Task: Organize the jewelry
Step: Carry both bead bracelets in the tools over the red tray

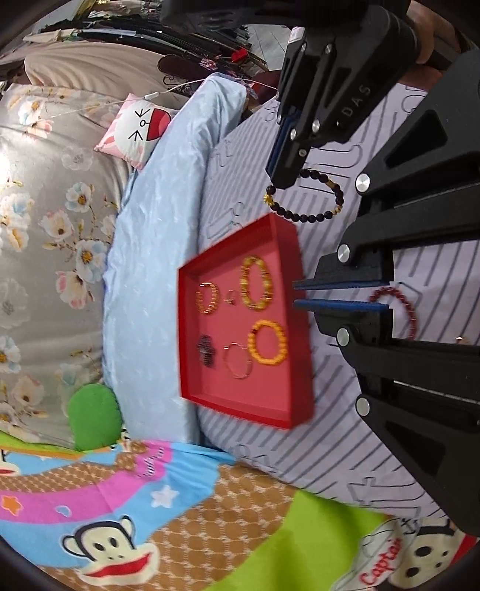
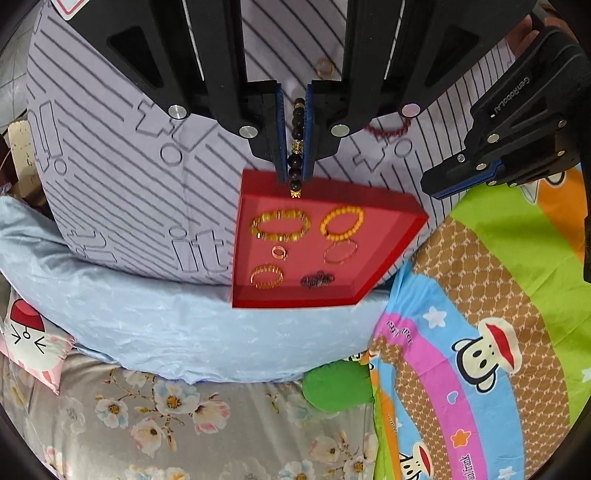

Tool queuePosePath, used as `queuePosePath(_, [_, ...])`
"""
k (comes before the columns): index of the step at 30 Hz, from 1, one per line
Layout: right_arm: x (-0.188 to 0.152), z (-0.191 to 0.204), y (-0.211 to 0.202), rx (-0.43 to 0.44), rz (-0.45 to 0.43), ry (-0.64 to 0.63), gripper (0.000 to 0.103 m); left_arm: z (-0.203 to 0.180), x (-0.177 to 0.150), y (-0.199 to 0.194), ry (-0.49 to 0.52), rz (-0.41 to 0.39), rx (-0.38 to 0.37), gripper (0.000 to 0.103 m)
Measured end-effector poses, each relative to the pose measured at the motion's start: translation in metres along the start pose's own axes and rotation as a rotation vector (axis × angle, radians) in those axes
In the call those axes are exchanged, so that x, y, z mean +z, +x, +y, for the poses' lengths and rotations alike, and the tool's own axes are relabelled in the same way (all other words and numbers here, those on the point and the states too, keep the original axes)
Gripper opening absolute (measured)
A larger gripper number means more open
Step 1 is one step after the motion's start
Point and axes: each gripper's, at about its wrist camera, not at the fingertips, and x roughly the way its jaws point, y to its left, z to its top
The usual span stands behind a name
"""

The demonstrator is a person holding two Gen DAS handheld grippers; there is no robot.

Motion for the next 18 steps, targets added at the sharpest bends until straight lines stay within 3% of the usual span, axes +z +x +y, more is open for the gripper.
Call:
queuePosePath(6, [0.006,-0.004,0.003,-0.007,-0.012,0.005,0.008,0.015,0.014,0.007,-0.031,-0.002,0.013,0.006])
queuePosePath(9, [-0.005,-0.006,0.010,0.002,0.022,0.018,0.008,0.022,-0.006,0.018,-0.041,0.051,0.033,0.024])
queuePosePath(10, [-0.010,-0.007,0.012,0.005,0.035,0.025,0.008,0.024,-0.016,0.023,-0.050,0.072,0.042,0.036])
queuePosePath(11, [-0.014,-0.008,0.014,0.007,0.046,0.031,0.008,0.026,-0.026,0.028,-0.056,0.095,0.056,0.041])
queuePosePath(18, [-0.031,-0.007,0.020,0.026,0.085,0.044,0.008,0.044,-0.069,0.055,-0.101,0.210,0.107,0.041])
